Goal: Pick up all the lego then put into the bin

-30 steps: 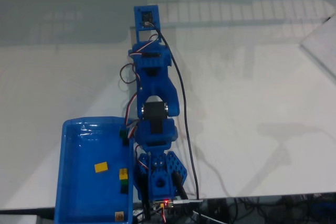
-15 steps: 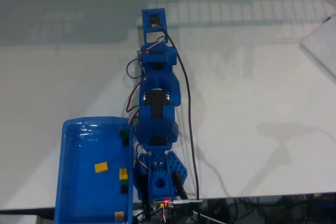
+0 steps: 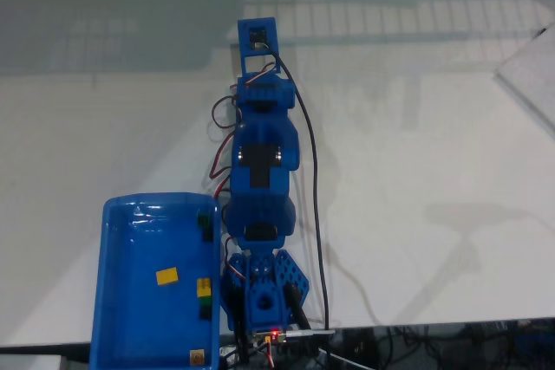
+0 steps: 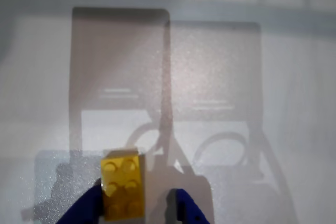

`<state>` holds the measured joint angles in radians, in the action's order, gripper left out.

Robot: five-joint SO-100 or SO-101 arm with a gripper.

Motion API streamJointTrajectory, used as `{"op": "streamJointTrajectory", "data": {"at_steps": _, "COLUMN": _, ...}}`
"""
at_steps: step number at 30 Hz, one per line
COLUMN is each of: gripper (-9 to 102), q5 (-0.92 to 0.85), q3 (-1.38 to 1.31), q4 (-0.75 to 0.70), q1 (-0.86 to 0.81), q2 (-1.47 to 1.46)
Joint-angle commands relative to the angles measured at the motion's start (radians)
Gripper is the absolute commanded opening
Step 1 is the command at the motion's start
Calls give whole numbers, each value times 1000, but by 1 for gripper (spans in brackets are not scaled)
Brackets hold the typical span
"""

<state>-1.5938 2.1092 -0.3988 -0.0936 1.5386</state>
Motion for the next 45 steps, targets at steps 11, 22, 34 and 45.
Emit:
{"op": "streamJointTrajectory", "data": {"at_steps": 11, "gripper": 0, "q5": -34, "q3": -51, "q4": 5, "q1": 9, "q2": -18}}
{"op": "streamJointTrajectory", "data": {"at_steps": 22, "gripper": 0, "q5": 143, "q3": -20, "q4": 5, "q1": 75, "q2": 170}}
{"op": "streamJointTrajectory", "data": {"at_steps": 34, "gripper": 0, "q5": 391, "q3": 130, "q4": -367, "q1": 419, "q2": 977}}
{"op": "streamJointTrajectory", "data": {"at_steps": 45, "gripper": 0, "q5": 434, "q3": 164, "q4": -917, "q1": 1042, "q2": 1417}}
